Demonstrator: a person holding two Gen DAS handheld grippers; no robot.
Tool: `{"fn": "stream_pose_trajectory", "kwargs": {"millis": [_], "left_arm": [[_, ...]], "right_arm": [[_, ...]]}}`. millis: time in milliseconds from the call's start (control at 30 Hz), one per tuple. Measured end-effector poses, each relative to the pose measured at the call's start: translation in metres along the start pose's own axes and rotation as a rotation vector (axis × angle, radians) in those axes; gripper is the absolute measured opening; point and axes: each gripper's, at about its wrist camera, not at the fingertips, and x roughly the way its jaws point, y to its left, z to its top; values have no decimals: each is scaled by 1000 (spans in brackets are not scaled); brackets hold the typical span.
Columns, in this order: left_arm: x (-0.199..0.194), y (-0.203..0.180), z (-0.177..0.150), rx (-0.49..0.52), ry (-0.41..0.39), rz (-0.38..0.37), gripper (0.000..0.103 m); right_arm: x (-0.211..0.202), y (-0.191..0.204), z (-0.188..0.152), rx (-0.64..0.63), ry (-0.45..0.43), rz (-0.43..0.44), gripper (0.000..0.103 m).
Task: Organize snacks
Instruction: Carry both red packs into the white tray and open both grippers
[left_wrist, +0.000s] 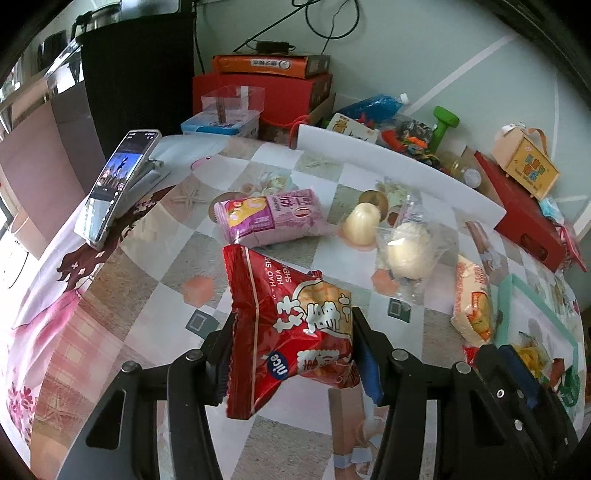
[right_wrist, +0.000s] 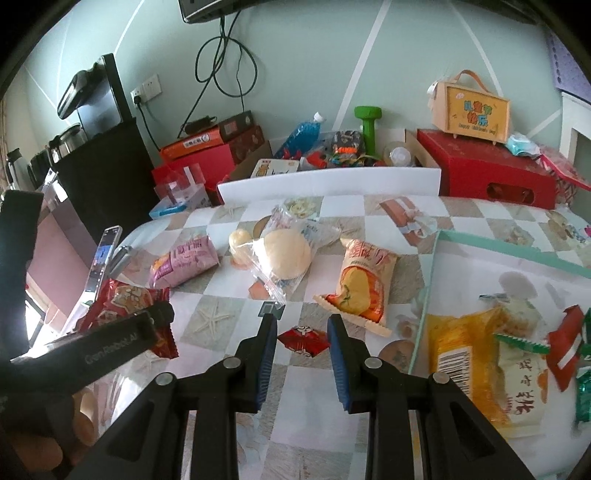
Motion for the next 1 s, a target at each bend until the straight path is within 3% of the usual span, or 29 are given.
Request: {"fn": "stream_pose_trajectory", "kwargs": {"millis": [367,633,1000], "left_arm": [[-12,-27,-3,52,-20,-31,56],[-26,-55,-8,107,-45,-95,56],[-49,-115,-21,236,-64,-246,56]], "right_arm": [[-26,-23,8,40,-60,-21,30],[-50,-45,14,83,-118,-55,30],[-99,-104,20,176,-227,-221,30]]}}
